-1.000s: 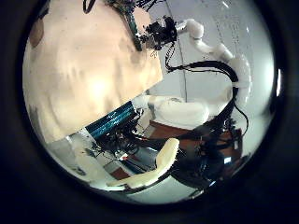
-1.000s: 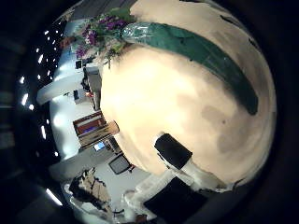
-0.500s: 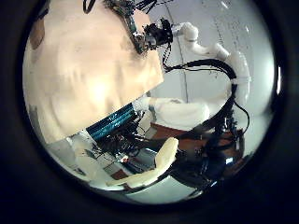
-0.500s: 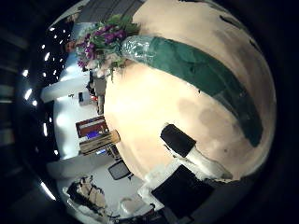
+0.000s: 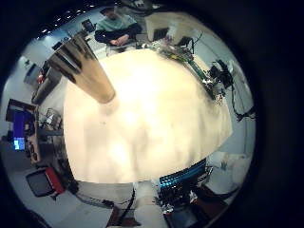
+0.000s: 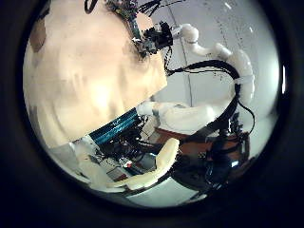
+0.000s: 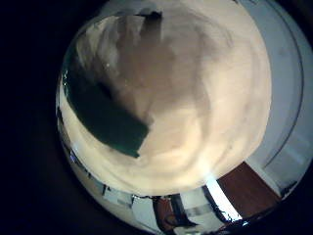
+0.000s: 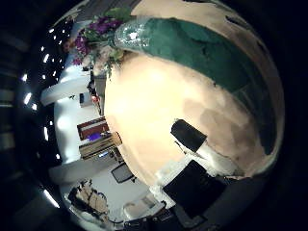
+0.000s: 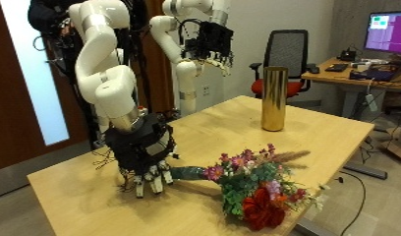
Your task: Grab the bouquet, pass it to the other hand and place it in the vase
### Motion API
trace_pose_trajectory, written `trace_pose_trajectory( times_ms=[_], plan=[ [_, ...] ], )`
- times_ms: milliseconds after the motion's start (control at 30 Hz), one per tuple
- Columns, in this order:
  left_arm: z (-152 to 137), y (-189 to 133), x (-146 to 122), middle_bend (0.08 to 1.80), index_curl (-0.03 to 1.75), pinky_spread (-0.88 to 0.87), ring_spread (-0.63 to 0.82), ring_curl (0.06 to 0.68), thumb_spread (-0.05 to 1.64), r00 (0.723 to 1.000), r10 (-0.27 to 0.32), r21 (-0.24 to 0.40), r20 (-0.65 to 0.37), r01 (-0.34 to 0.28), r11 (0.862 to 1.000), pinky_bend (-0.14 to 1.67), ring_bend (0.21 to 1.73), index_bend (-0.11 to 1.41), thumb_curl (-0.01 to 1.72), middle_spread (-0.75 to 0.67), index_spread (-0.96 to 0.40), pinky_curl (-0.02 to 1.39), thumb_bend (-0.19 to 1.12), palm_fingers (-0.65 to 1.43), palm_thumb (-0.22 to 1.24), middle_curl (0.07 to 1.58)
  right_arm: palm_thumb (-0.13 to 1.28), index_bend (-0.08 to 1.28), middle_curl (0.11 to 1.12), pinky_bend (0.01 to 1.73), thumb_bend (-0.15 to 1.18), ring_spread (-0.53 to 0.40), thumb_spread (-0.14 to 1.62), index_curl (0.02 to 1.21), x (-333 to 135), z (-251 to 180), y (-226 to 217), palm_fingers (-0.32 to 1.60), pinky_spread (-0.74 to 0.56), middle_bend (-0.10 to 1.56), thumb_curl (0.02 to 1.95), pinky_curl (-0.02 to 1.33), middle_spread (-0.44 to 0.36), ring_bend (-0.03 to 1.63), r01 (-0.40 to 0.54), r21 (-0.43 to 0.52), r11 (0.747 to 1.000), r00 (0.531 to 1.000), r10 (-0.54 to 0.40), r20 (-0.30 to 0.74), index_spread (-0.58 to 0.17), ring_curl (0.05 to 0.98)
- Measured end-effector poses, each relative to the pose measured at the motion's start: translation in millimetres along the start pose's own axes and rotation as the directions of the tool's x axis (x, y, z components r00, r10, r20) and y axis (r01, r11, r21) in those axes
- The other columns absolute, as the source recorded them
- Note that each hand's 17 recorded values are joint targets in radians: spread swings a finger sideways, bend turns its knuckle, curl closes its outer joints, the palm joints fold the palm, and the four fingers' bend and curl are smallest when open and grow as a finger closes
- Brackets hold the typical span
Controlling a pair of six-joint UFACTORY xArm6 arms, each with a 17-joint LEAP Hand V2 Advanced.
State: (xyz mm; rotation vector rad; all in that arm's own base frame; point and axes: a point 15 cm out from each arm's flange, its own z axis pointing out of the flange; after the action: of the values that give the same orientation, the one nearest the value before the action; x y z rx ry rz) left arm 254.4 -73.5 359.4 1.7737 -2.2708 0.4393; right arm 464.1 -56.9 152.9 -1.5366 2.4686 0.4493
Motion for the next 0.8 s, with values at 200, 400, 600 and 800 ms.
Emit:
trace_pose_trajectory(
  times_ms=[200,400,600,800],
  plan=[
    [0.4,0.7,-1.6,0.22,0.29,0.51,0.57,0.216,0.75,1.0,-0.006,0.0,0.001,0.006,1.0,0.19,0.44,0.16,0.33,0.44,0.29,0.31,-0.04,0.06,0.18,0.32,0.64,0.16,0.35,0.64,-0.02,0.087,1.02,0.29,-2.3,3.4,-10.3,0.26,0.29,0.39,0.4,0.2,0.193,0.77,0.002,-0.004,1.0,1.0,-0.002,0.0,-0.094,0.193],
    [0.3,-1.3,-1.1,0.22,0.29,0.51,0.57,0.218,0.75,1.0,-0.006,0.003,0.003,0.006,1.0,0.19,0.43,0.16,0.33,0.44,0.29,0.31,-0.04,0.06,0.18,0.32,0.67,0.16,0.35,0.63,-0.02,0.087,1.01,0.29,-1.7,10.2,-16.2,0.28,0.28,0.41,0.41,0.2,0.187,0.76,-0.001,-0.022,1.0,1.0,0.001,-0.002,-0.095,0.189],
    [0.0,-1.2,-0.2,0.22,0.29,0.51,0.57,0.219,0.75,1.0,-0.002,0.004,0.003,0.002,1.0,0.19,0.43,0.16,0.33,0.44,0.29,0.31,-0.04,0.06,0.18,0.32,0.69,0.15,0.38,0.6,-0.03,0.052,1.0,0.28,-3.8,12.1,-16.8,0.35,0.22,0.5,0.41,0.17,0.142,0.83,0.006,-0.056,0.998,1.0,-0.006,-0.005,-0.097,0.197],
    [-0.5,-1.3,-0.7,0.22,0.29,0.51,0.57,0.219,0.75,1.0,-0.004,0.005,0.003,0.004,1.0,0.19,0.43,0.16,0.33,0.44,0.29,0.31,-0.04,0.06,0.18,0.32,0.72,0.2,0.38,0.58,-0.02,0.005,0.99,0.3,-6.7,14.1,-18.5,0.43,0.16,0.53,0.42,0.15,0.098,0.86,0.014,-0.066,0.998,1.0,-0.014,-0.007,-0.111,0.196]
  ],
)
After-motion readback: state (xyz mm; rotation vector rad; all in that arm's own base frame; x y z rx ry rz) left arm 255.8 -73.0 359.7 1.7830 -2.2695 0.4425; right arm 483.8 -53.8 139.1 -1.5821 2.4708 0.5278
